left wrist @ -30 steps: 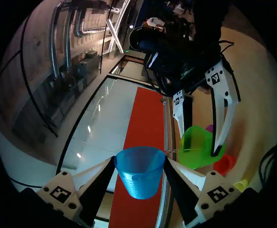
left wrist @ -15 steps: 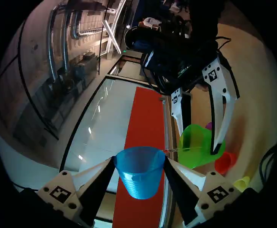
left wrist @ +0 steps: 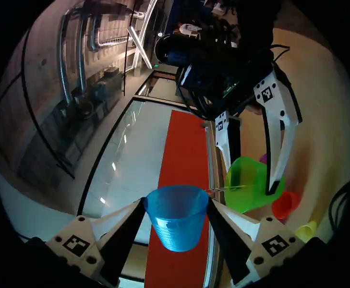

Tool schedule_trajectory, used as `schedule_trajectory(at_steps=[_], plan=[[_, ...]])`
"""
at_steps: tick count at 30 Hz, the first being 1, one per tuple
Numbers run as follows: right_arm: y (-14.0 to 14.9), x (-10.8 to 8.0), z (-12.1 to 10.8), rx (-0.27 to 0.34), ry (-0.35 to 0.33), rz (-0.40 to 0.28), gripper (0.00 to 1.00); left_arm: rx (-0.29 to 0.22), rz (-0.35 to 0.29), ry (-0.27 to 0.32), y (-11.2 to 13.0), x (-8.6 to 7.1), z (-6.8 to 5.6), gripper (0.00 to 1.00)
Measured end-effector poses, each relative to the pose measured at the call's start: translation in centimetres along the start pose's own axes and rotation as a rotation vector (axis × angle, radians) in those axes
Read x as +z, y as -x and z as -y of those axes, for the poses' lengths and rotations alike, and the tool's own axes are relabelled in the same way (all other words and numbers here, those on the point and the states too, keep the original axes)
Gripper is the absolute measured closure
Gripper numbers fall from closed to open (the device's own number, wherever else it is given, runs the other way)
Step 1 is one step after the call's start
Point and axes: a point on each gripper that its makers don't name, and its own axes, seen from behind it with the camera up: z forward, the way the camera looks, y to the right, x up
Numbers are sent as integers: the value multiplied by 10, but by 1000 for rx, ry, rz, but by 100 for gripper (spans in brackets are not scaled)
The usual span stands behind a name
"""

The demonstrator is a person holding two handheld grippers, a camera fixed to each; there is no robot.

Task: Pour water

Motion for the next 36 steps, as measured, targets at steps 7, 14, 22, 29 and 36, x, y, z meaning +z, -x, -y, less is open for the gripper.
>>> schedule_trajectory(at_steps=[7, 14, 22, 29, 36], plan=[[0, 0, -1, 1, 2, 0, 10, 8, 1, -5, 1, 0, 2, 11], [0, -1, -1, 1, 4, -2, 10, 24, 1, -7, 2, 1, 3, 11], [0, 0, 0, 0, 2, -6, 10, 49, 2, -5, 1, 2, 3, 11], [0, 0, 1, 0, 3, -7, 10, 60, 1, 0, 0, 2, 1, 11], [0, -1, 1, 2, 2, -8, 10, 64, 0, -1, -3, 3, 1, 11]])
